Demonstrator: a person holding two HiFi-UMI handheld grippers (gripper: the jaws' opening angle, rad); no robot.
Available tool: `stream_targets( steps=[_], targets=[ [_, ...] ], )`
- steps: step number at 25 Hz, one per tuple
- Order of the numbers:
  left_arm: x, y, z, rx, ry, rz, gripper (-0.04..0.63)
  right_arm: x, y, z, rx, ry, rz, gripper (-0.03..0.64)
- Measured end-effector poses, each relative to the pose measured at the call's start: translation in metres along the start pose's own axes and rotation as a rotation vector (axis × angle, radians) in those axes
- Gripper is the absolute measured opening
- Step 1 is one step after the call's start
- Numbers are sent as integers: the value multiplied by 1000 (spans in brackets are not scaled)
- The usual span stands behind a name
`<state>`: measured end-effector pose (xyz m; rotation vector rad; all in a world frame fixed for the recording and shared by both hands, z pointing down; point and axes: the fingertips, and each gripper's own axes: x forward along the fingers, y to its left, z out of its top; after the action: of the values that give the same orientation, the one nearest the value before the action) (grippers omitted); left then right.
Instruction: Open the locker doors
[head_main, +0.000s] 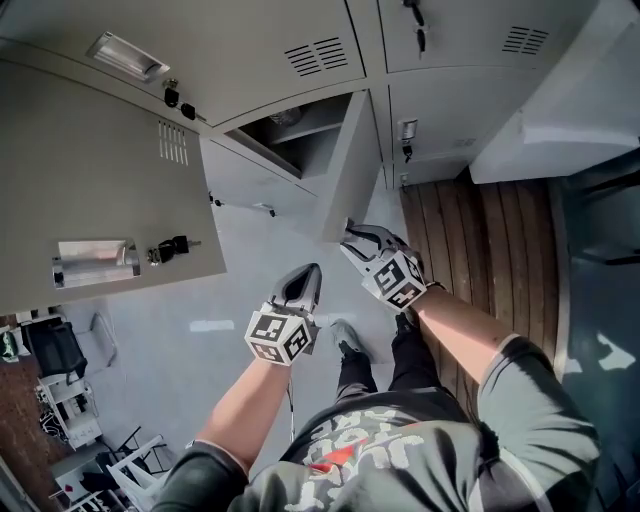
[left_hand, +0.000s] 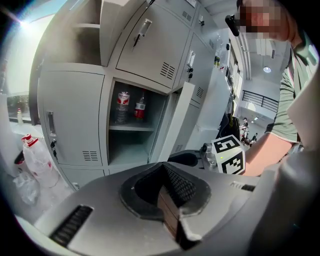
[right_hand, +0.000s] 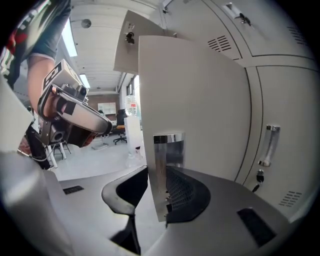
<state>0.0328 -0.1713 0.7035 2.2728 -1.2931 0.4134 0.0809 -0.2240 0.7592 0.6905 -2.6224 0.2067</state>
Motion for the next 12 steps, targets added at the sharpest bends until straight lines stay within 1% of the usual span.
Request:
stream_targets(
  steps=[2,4,12],
  targets=[
    [1,-2,2,3,1,-4,-2,-6,-2,-4,50,-3,-20,129],
    [2,-3,3,8,1,-10,-2,-14,-3,-8,77,1,-34,129],
    [3,-10,3,11,9,-22,-2,-48,-12,-24,70,22,-70,118]
  ],
)
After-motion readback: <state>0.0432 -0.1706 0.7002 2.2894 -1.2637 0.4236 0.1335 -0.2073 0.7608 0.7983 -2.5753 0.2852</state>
